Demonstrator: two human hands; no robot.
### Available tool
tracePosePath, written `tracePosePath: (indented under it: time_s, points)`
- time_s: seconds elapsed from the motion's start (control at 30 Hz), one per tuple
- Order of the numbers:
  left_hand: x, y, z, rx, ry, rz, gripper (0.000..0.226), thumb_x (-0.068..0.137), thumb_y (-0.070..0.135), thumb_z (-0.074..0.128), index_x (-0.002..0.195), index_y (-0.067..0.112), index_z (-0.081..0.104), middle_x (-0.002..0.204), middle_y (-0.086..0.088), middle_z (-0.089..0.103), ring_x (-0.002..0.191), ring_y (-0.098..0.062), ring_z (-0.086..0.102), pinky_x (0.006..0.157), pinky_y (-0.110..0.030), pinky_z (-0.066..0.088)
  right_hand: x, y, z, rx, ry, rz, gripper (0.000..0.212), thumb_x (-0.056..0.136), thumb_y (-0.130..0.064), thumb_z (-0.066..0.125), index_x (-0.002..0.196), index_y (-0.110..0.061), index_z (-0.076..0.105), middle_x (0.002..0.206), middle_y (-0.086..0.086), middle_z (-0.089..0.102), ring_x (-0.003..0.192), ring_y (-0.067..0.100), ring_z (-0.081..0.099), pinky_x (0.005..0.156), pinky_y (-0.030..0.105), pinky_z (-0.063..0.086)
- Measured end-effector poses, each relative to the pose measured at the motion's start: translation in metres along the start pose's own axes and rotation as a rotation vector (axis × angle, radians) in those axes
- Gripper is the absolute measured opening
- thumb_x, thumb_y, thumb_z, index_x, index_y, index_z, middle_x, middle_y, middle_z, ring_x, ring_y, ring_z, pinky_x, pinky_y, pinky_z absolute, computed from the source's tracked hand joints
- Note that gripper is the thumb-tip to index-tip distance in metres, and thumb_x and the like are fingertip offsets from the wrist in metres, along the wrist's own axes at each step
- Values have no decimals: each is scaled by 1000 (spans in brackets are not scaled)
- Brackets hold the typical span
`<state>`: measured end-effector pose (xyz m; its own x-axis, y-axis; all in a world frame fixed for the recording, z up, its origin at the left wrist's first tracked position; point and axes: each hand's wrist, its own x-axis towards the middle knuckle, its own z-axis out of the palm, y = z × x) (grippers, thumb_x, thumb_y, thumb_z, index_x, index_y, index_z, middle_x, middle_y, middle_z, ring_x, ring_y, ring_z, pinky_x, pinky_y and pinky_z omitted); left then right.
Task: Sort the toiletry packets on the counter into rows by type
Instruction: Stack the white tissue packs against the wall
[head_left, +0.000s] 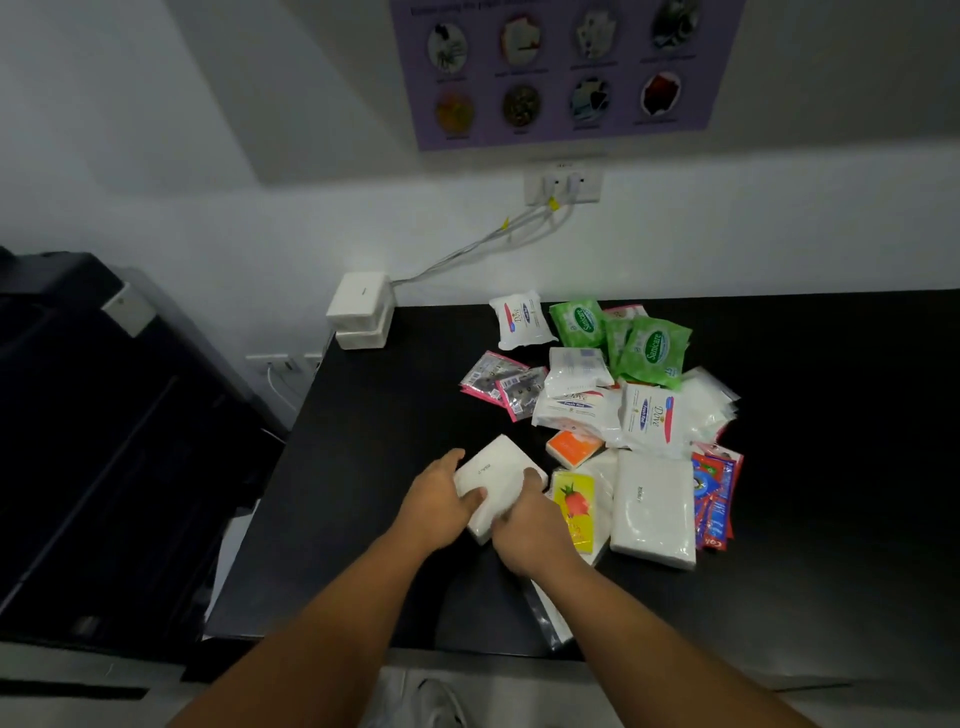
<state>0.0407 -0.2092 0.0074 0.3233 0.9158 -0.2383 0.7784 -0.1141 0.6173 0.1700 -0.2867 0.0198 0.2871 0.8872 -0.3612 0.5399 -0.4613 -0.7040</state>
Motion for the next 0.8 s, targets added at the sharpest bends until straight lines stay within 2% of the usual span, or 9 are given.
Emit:
tracePosePath:
  time_s: [0.13, 0.2, 0.27, 0.33, 0.4, 0.5, 0.63, 0.73, 0.8]
  points:
    - [-1, 1, 1, 49, -31, 18, 66, 86, 34, 74, 142, 12, 46, 133, -8, 57, 120, -24, 55, 98, -33, 45, 0, -2, 4, 103, -47, 74, 94, 92, -29, 59, 154, -4, -8, 131, 18, 57, 112, 32, 60, 88, 37, 51]
    - [-1, 0, -2, 47, -20, -2, 64, 82, 38, 77, 136, 13, 52, 126, -7, 57, 111, -23, 59, 96, -37, 50, 5, -2, 6, 178, -33, 106, 87, 93, -27, 60, 153, -2, 3, 134, 16, 56, 116, 31, 59, 90, 35, 50]
    - [0, -2, -6, 4, -6, -17, 58, 80, 40, 78, 130, 19, 58, 123, -4, 56, 105, -19, 61, 93, -38, 53, 12, -1, 9, 219, -27, 134, 63, 94, -23, 58, 146, -3, 29, 131, 15, 59, 115, 30, 59, 88, 33, 49]
    - [0, -5, -12, -89, 14, -28, 56, 82, 36, 78, 131, 21, 57, 123, -3, 51, 102, -13, 60, 90, -27, 50, 18, -3, 12, 265, -11, 157, 45, 93, -17, 56, 136, -7, 48, 126, 13, 62, 111, 29, 61, 85, 32, 51]
    - [1, -9, -20, -174, 40, -15, 54, 84, 30, 77, 132, 23, 54, 122, -1, 50, 103, -11, 59, 88, -24, 49, 25, -9, 14, 339, 30, 165, 37, 93, -17, 57, 130, -9, 55, 122, 10, 65, 107, 27, 62, 80, 31, 51]
    - [6, -18, -39, -317, 67, 13, 46, 86, 21, 74, 124, 30, 52, 118, 7, 60, 105, -7, 62, 87, -25, 53, 39, -25, 18, 436, 56, 109, 33, 95, -18, 57, 127, -11, 58, 117, 7, 67, 103, 22, 64, 77, 32, 52]
    - [20, -30, -66, -384, 139, 8, 47, 88, 10, 69, 129, 27, 54, 113, 14, 65, 107, -2, 63, 86, -21, 52, 61, -57, 17, 557, 52, -53, 44, 95, -15, 57, 138, -22, 51, 124, -1, 64, 112, 18, 61, 96, 41, 53]
    - [42, -45, -93, -413, 234, 19, 44, 91, 12, 67, 133, 23, 57, 117, 11, 67, 108, -3, 63, 95, -27, 53, 88, -89, 20, 527, -8, -150, 56, 95, -12, 55, 146, -31, 41, 132, -6, 59, 118, 12, 56, 101, 38, 50]
    - [60, -55, -111, -441, 288, 41, 42, 94, 17, 65, 134, 23, 56, 120, 10, 67, 109, -4, 63, 93, -28, 53, 109, -112, 24, 464, -58, -228, 61, 95, -8, 53, 147, -37, 37, 133, -8, 57, 118, 9, 56, 95, 30, 51]
